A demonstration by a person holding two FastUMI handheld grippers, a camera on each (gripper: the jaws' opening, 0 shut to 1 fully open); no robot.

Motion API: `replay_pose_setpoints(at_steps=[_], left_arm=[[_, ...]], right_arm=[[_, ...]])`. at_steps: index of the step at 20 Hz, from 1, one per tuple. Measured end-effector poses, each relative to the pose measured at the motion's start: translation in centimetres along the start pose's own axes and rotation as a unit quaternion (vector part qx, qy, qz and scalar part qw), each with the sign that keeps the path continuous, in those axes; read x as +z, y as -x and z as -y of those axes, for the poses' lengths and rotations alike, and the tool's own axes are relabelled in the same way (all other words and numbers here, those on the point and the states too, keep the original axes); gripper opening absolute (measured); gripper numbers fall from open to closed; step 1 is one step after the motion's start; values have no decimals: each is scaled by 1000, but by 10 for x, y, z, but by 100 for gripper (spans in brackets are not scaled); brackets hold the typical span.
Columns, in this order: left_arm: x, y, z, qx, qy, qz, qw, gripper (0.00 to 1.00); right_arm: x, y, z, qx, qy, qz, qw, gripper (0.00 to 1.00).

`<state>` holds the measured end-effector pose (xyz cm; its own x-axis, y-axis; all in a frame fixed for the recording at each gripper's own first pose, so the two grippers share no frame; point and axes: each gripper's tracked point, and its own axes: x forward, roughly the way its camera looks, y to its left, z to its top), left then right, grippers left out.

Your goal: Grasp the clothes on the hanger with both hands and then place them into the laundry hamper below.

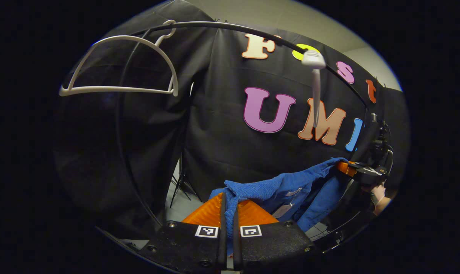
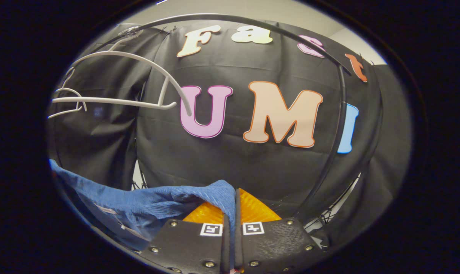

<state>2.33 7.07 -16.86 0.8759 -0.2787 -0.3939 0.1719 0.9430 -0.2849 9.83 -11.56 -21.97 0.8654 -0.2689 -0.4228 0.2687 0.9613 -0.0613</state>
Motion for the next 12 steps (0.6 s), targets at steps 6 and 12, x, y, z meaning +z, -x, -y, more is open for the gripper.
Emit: replay_pose_setpoints(at_steps=[6, 12], left_arm=[[-3, -3, 59, -55, -37, 0, 998, 7], [7, -22, 128, -135, -44, 9, 990, 7]], right_arm=[[6, 23, -7, 16, -13, 6, 1000, 5], [29, 47, -28, 49, -6, 25, 998, 5]])
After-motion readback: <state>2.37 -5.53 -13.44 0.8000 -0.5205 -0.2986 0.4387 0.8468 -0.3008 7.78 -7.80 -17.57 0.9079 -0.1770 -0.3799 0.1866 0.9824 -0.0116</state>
